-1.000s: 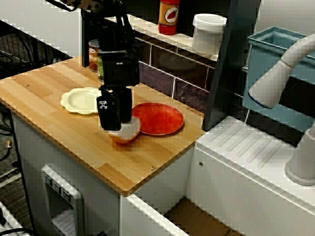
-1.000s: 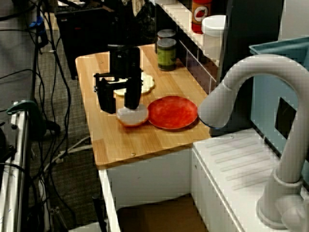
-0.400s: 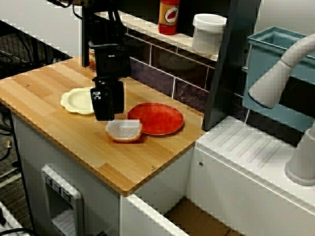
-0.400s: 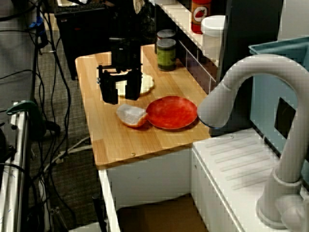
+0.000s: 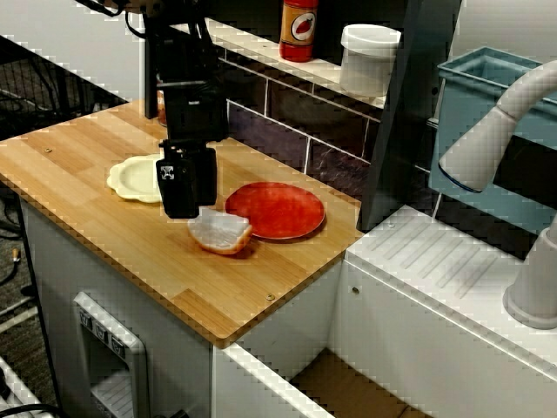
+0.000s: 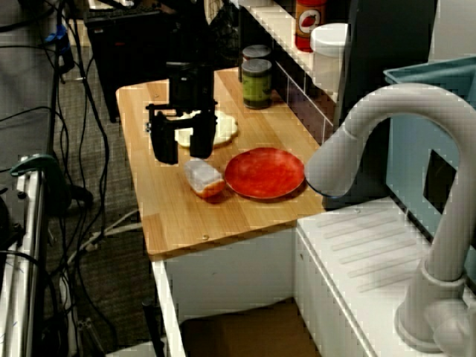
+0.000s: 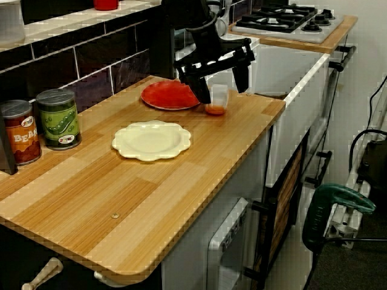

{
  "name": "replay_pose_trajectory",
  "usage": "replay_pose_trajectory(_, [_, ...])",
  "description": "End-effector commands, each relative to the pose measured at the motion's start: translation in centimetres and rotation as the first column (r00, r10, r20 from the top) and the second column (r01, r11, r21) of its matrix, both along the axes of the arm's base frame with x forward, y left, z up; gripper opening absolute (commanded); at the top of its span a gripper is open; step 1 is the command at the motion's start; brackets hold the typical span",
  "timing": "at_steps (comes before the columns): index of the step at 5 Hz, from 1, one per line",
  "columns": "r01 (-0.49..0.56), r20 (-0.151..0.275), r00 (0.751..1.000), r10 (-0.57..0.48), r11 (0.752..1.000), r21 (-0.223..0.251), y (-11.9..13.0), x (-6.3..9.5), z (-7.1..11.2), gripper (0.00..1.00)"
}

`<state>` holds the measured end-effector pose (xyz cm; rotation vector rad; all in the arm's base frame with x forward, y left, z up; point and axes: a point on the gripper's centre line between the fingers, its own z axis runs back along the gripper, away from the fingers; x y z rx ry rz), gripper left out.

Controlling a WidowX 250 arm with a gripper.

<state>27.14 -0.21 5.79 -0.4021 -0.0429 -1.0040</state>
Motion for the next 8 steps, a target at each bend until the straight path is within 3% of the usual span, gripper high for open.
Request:
replay_pose_trajectory(1, [0.051, 0.062, 0.997, -0.052, 0.999, 0.019, -1.5, -0.7, 1.4, 1.0])
replay_pose_trajectory(5, [0.052, 0.062, 0.997, -0.053, 0.999, 0.013, -2.2, -0.9, 1.8, 1.0])
replay_pose_trajectory(6, [0.038, 0.067, 0.997, -0.04, 0.999, 0.033, -2.0, -0.8, 0.8, 1.0])
replay_pose_trajectory(7, [0.024, 0.037, 0.999, -0.026, 0.998, 0.049, -1.5, -0.3, -0.8, 1.0])
replay_pose_trajectory(8, [-0.002, 0.036, 0.999, 0.0, 0.999, 0.049, -0.6, -0.3, -1.5, 1.0])
